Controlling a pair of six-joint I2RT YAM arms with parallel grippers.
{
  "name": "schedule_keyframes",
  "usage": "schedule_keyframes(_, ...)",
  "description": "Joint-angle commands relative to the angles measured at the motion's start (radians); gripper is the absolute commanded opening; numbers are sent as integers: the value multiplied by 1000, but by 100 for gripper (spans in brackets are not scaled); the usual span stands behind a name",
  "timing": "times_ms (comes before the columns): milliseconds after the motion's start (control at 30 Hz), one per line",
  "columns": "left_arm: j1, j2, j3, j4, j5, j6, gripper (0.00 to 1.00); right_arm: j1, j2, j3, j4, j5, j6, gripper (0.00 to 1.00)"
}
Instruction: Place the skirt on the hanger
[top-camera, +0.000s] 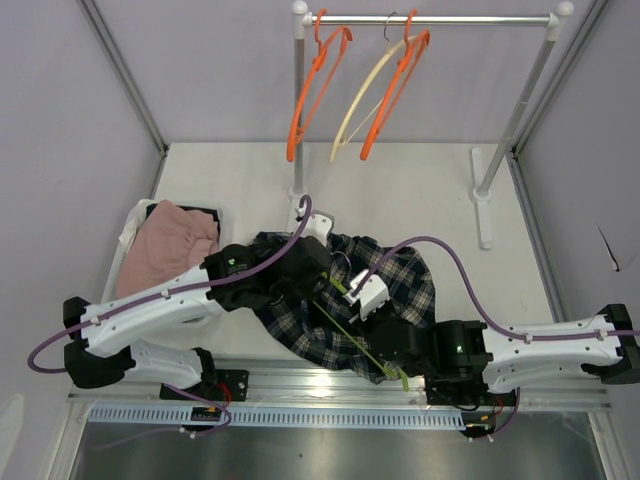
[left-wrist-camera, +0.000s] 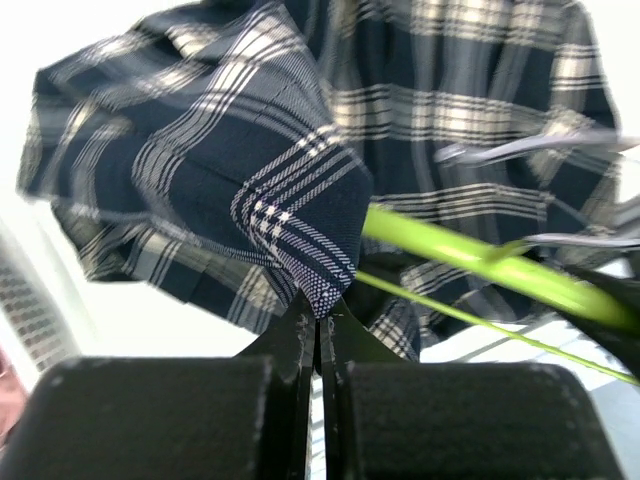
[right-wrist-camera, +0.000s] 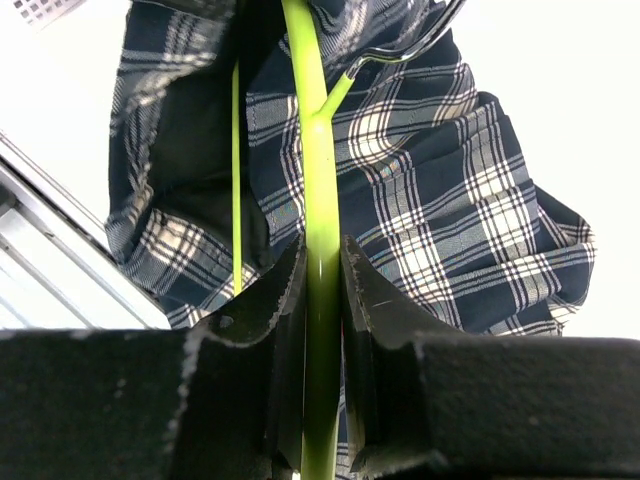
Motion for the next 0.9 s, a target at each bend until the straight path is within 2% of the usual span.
schedule_keyframes(0,-20,0,67,69,36,7,0,4,38,35,73,50,-15,0)
schedule_keyframes(133,-18,10,24,92,10,37,10,6,-26,-20,143,4,-29,0)
schedule_keyframes(167,-18,3,14,101,4,52,22,4,-71,-34,168,-4,-39,0)
schedule_keyframes(200,-17,-1,4,112,3,59,26,-6,-91,-45,174,-9,-39,0)
schedule_keyframes(333,-17,-23,-28,116,-33,103,55,-28,-184,-62,106,-6,-21,0)
schedule_keyframes(433,-14,-67,-68,177,-39,173,60,-28,-247,-68,75,-15,-10,0)
schedule_keyframes(633,26,-165,-132,337,-27,356,62,-29,-283,-77,58,-41,-4,0)
schedule_keyframes(767,46,-231,-161,423,71,509,66,-26,-298,-73,44,-65,-4,0)
schedule_keyframes(800,49,-237,-164,432,134,563,67,-26,-307,-76,44,-82,-3,0)
schedule_keyframes(867,54,-230,-152,412,154,599,67,-25,-345,-77,45,-102,-10,0)
